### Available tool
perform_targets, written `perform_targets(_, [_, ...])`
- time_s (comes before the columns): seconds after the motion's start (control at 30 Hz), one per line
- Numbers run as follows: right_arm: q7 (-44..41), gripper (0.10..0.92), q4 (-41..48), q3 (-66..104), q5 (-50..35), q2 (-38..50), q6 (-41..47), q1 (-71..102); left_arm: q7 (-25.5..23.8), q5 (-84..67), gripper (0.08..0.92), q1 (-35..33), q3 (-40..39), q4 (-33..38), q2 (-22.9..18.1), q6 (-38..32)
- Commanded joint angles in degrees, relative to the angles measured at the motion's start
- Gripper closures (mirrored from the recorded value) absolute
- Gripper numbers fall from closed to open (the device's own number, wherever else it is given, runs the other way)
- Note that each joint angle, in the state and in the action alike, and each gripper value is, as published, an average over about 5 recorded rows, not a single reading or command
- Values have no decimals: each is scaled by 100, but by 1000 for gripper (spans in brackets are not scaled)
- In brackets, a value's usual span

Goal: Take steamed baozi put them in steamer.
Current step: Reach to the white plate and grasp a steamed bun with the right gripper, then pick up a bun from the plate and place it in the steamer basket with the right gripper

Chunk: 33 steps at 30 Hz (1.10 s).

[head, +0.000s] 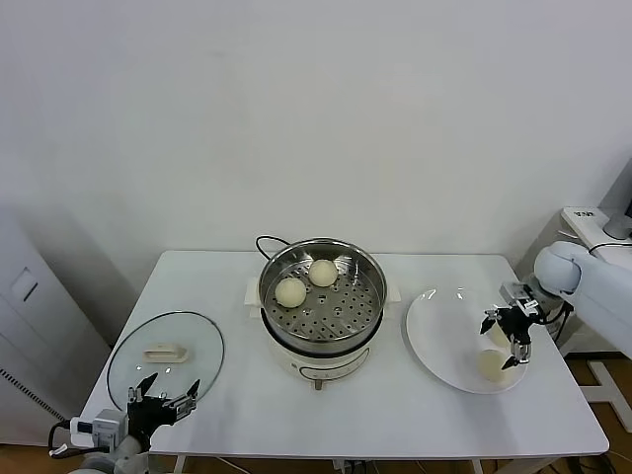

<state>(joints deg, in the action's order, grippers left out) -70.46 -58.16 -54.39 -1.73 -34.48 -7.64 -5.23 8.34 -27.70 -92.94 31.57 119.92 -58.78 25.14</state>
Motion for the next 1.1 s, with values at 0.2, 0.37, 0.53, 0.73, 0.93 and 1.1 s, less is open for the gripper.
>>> perform_targets(0.2, [78, 218, 141, 644, 510, -47, -56, 653, -4, 39, 177, -3, -10, -13, 1, -4])
perform_targets(0.37, [105, 305, 147, 758, 555, -98, -47, 751, -3, 50, 177, -9, -14, -11, -3, -8])
perform_targets(0.53, [108, 429, 154, 860, 566, -139, -36, 829, -3, 61, 177, -13, -12, -5, -7, -9])
perform_targets(0.73, [75, 562, 20, 858, 526, -55, -20, 784, 2, 69, 177, -19, -8, 14, -7, -5])
perform_targets(0.93, [-41, 578, -391, 226, -56, 201, 83, -77, 6, 76, 177, -24, -9, 24, 1, 0])
perform_targets(1.1, [-169, 575, -718, -767, -757, 172, 93, -1672, 6, 82, 177, -21, -12, 34, 7, -1])
